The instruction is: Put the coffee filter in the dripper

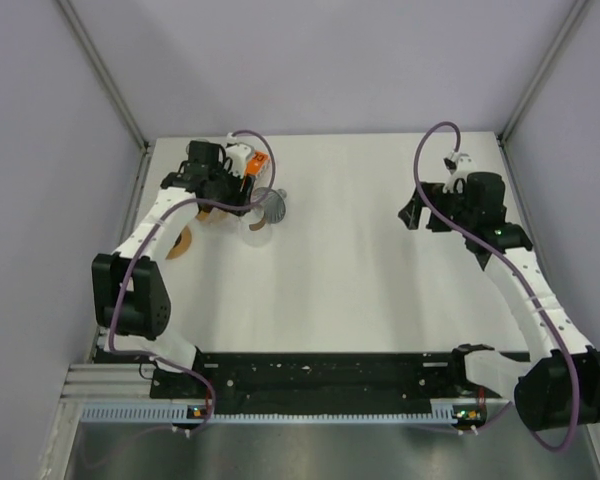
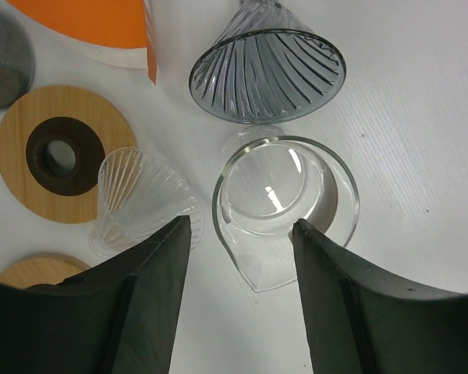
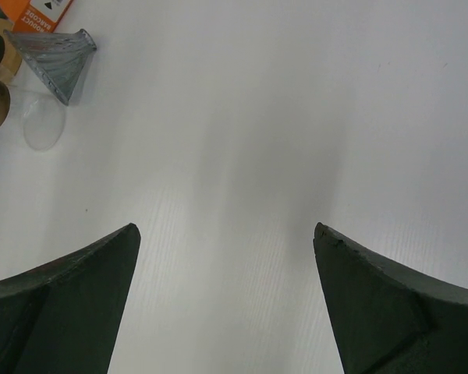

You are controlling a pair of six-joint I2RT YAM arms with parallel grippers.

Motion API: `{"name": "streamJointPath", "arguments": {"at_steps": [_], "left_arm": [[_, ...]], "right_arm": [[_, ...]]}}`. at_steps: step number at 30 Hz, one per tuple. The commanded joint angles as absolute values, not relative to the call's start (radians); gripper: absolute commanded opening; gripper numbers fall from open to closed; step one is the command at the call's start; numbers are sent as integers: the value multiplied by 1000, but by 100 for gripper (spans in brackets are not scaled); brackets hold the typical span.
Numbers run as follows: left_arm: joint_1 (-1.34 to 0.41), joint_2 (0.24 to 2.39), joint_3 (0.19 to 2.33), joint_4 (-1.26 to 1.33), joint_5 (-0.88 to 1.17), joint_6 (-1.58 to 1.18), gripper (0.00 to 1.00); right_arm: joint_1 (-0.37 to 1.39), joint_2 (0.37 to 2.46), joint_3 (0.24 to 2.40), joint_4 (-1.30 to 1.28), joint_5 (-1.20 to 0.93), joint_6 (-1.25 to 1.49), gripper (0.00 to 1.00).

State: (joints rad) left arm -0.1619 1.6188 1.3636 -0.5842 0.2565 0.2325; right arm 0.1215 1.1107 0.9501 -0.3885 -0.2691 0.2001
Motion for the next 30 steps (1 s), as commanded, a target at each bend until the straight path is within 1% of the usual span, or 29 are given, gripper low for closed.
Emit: {"name": "streamJointPath", "arguments": {"at_steps": [1,6,12,14,16,18,21,24,30], "left_arm": [[-170,1660,1413,-565,193,262,59],[-176,1704,1417,-526,202,270,49],[-179,1730,1424,-532,235,267,32],[-179,1727,1430,-549,248,267,22],[-179,1720,1433,-572,268,268,9],[-179,1707,1434,-601,293,273,0],[-189,1684,1445,-653,322,270,0],[-241,1649,1447,-699,350,273,0],[-441,1605,1398,-620,353,262,0]], "right_arm": [[130,1075,963,-393,-262,184,93],[132,1074,959,-396,-261,184,93],[132,1066,957,-410,-261,184,93],[132,1058,960,-419,-262,187,93],[132,1048,963,-425,-267,187,93],[130,1032,965,-429,-265,186,93],[132,1017,965,-426,-258,184,93],[132,1009,971,-426,-252,186,94],[132,1003,968,-411,-241,192,94]]}}
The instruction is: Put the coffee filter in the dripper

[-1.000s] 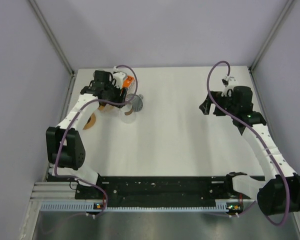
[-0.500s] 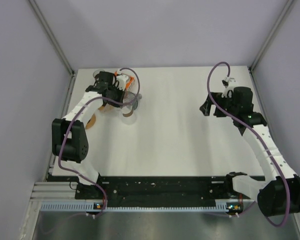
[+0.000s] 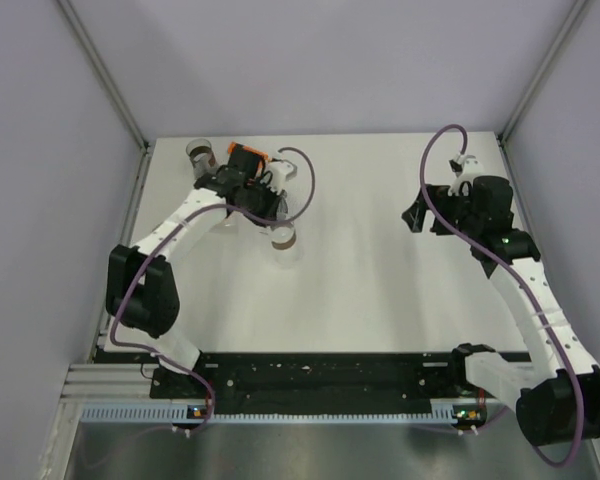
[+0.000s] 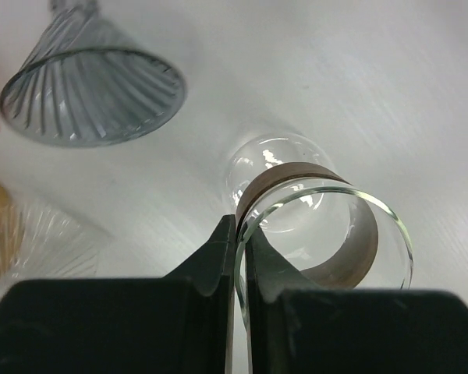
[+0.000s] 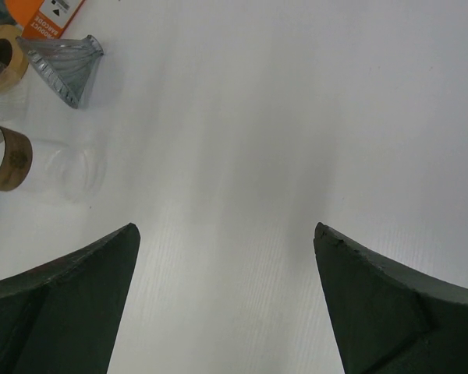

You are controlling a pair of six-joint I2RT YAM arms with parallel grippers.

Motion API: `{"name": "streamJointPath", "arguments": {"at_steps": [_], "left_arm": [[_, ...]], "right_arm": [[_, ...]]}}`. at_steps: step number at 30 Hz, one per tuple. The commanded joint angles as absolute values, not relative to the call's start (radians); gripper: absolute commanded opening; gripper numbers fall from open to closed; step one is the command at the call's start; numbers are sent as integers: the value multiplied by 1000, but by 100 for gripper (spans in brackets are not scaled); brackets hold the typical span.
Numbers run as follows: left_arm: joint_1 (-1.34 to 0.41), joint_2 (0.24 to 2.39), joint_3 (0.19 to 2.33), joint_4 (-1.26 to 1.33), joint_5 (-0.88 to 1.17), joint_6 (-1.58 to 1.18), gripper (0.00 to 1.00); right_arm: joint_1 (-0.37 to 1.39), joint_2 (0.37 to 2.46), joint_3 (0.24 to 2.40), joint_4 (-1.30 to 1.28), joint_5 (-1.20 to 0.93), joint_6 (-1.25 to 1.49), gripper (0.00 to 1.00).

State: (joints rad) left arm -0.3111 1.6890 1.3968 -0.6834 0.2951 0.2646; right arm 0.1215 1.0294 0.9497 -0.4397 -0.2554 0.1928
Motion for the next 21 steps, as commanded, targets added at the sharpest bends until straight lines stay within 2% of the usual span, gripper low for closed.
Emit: {"name": "streamJointPath", "arguments": {"at_steps": [1,10,21], "left_arm": [[-475,1611,1394,-597,336,261,0],[-707,1721,1430,-468,215,255,0],[-732,1824,1445,-462,204,244,0]], "right_arm": [[132,997,963,-402,-238,198,94],[132,965,934,-391,-227,204,94],[132,939,931,-393,-199,186,95]]}}
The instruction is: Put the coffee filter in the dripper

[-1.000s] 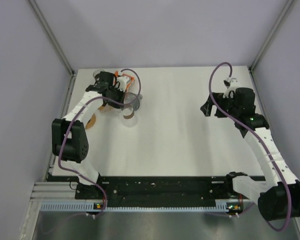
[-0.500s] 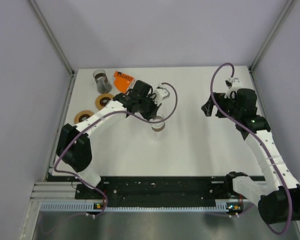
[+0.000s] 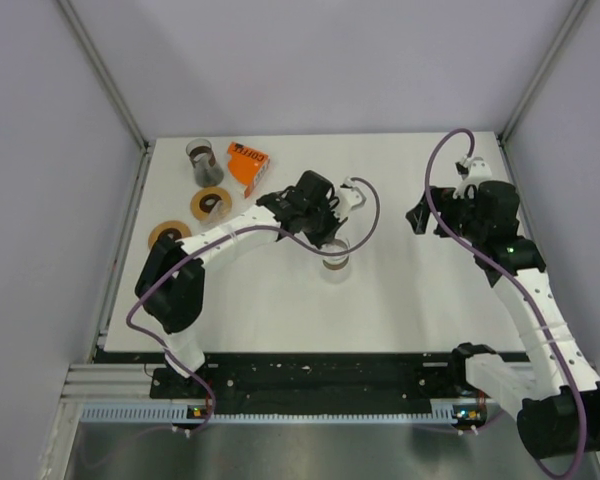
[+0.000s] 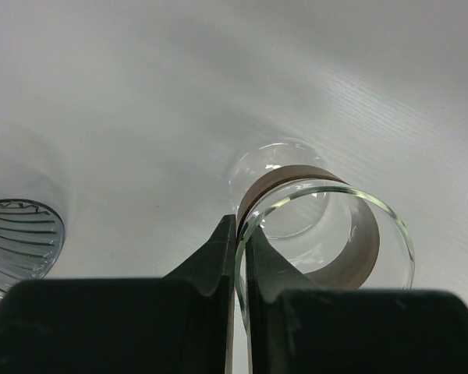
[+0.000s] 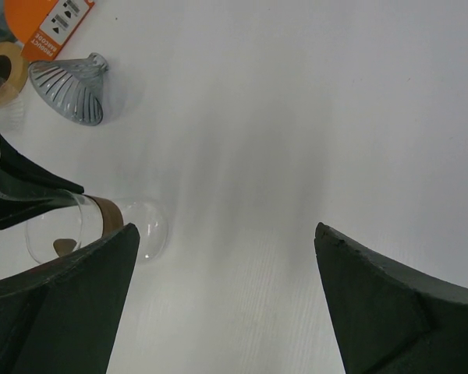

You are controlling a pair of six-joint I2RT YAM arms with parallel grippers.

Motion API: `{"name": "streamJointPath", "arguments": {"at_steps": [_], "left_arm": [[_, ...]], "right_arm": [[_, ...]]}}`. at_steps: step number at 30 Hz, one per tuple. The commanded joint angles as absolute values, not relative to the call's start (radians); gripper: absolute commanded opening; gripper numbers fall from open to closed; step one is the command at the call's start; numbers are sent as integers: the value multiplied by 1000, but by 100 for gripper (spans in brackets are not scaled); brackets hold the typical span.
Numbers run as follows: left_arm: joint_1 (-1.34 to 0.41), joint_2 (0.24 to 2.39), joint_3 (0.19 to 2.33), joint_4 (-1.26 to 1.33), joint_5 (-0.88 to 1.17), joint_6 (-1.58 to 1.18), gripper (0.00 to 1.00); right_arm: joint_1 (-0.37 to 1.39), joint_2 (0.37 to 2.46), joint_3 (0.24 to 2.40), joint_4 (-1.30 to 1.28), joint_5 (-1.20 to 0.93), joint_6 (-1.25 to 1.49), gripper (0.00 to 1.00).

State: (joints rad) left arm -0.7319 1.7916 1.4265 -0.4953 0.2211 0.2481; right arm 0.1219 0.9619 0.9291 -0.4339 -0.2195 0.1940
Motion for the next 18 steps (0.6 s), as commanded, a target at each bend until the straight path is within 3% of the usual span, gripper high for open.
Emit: {"name": "streamJointPath", "arguments": {"at_steps": [1,3,8,11,18], "left_arm": [[-732,1822,1447,-466,206,239,0],[-732,1819,1463,-486,209,238,1],[-732,1813,1601,-645,268,203,47],[-727,1784,1667,-709,243,193,59],[-611,1640,1710,-798,147,241,75]], "right_arm": [[130,940,931,-393,-199,187,95],[130,943,934,-393,-202,190,95],[132,942,934,-393,-209,198,95],[132,939,934,-393,-212,202,95],[130,916,923,-396,-216,192,95]]}}
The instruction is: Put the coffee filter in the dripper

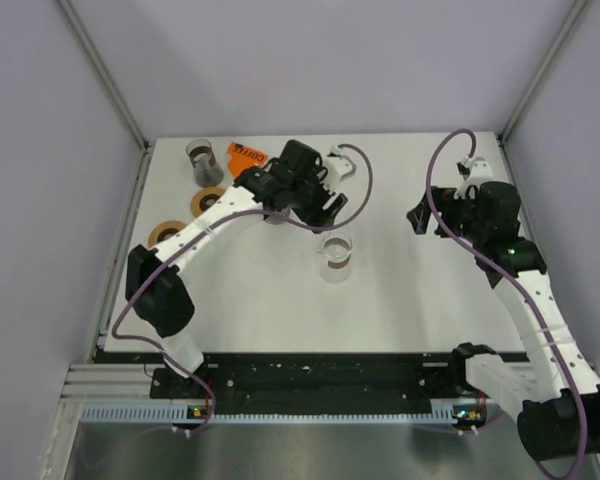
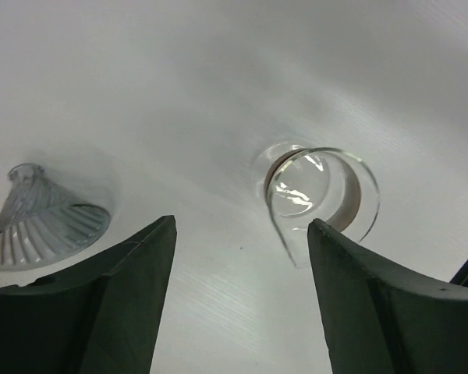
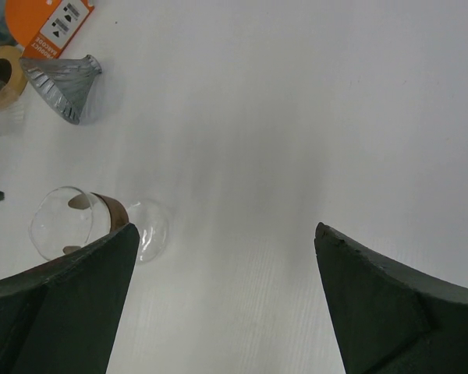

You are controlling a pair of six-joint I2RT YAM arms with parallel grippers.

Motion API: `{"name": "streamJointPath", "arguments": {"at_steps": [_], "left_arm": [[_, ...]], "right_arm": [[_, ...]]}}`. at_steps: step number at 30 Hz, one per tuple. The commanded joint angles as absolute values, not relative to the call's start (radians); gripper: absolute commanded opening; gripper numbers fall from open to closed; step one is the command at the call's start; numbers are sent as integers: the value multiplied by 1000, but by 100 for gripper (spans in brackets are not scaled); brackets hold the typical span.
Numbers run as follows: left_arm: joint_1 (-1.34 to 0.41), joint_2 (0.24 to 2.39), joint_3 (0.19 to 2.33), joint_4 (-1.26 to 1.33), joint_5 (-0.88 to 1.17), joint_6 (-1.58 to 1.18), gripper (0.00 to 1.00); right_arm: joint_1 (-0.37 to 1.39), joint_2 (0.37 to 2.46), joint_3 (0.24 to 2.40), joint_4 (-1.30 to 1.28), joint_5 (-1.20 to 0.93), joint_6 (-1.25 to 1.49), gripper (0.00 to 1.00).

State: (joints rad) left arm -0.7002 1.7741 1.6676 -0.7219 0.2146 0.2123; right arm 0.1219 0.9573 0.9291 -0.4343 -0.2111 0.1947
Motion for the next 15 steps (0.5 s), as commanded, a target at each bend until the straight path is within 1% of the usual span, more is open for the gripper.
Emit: {"name": "streamJointPath", "arguments": {"at_steps": [1,3,7,11,13,15], "left_arm": [[-568,1619,1704,-802,128,245,75],[-458,1586,1686,-821,123,236,76],[-182,1536,1593,-813,153,221,71],[26,1502,1450,-720,80,270,70],[141,1532,1421,-686,55,276,67],[233,1595,1439,-692,69,265,61]], "right_arm": [[132,916,923,-399,-216,192,95],[130,917,925,-402,-218,187,95],[132,922,928,-403,-218,179,95],[130,939,940,-405,-218,178,95],[132,953,946,-405,-225,178,95],[130,965,954,-405,-225,179,95]]}}
